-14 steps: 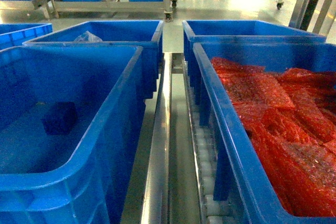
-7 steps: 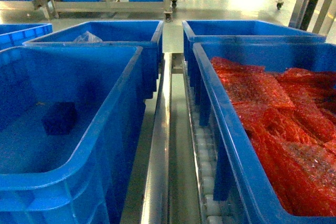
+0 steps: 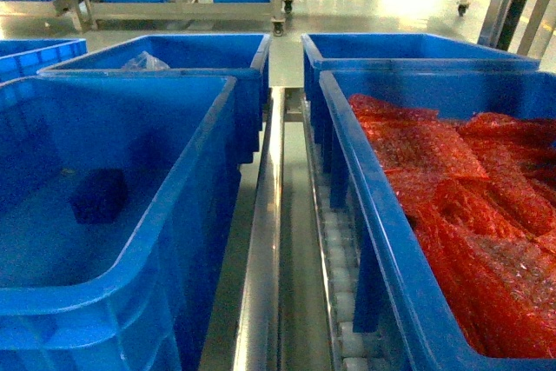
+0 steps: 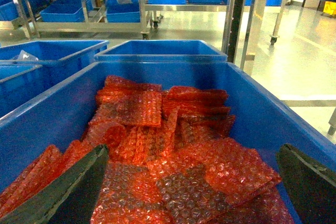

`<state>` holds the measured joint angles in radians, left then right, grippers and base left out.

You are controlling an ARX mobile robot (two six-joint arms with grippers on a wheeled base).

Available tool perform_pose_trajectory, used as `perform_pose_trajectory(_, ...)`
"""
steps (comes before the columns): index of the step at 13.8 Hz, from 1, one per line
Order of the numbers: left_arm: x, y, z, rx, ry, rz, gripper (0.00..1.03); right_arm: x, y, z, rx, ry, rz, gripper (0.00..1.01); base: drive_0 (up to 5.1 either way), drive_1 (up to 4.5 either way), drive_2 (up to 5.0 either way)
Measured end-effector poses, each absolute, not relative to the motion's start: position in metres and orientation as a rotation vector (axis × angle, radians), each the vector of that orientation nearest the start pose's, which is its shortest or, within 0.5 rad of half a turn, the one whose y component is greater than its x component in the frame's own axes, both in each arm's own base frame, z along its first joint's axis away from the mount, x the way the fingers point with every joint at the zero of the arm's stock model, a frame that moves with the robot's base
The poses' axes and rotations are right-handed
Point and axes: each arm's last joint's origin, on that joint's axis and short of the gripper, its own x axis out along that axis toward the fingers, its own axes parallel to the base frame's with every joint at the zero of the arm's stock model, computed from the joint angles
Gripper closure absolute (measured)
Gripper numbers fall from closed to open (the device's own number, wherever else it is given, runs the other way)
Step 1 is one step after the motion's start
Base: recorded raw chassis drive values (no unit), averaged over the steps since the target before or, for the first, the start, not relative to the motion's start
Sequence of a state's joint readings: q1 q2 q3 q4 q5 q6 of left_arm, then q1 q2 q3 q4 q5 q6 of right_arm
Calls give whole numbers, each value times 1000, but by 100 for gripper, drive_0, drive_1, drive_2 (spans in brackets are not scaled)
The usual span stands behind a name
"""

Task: Pick blue part to blue bin on bottom shelf

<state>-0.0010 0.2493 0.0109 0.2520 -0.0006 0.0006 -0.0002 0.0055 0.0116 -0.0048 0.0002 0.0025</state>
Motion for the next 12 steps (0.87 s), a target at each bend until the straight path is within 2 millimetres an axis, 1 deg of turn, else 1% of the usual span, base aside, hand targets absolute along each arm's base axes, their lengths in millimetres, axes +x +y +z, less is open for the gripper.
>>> perform_pose_trajectory(5, 107, 0, 169, 1, 0, 0, 101, 97, 0, 167, 2, -1, 0, 3, 0, 0, 0)
perform_pose_trajectory(6, 102, 0, 164, 1, 40, -1, 101, 97, 0, 167, 2, -1, 0, 3, 0, 0, 0)
perform_pose_trajectory(8, 97, 0, 169, 1, -20, 2, 101, 97, 0, 167, 2, -1, 0, 3, 0, 0, 0)
perform_pose_trajectory(10, 98, 0, 166, 1, 9, 0, 101, 97, 0, 167, 3, -4, 0, 3, 0, 0, 0)
perform_pose_trajectory(11, 98, 0, 166, 1, 4, -1, 95, 97, 0, 167, 2, -1, 0, 3, 0, 0, 0)
perform_pose_trajectory(12, 98, 0, 166, 1, 4, -1, 82, 97, 0, 167, 2, -1, 0, 3, 0, 0, 0)
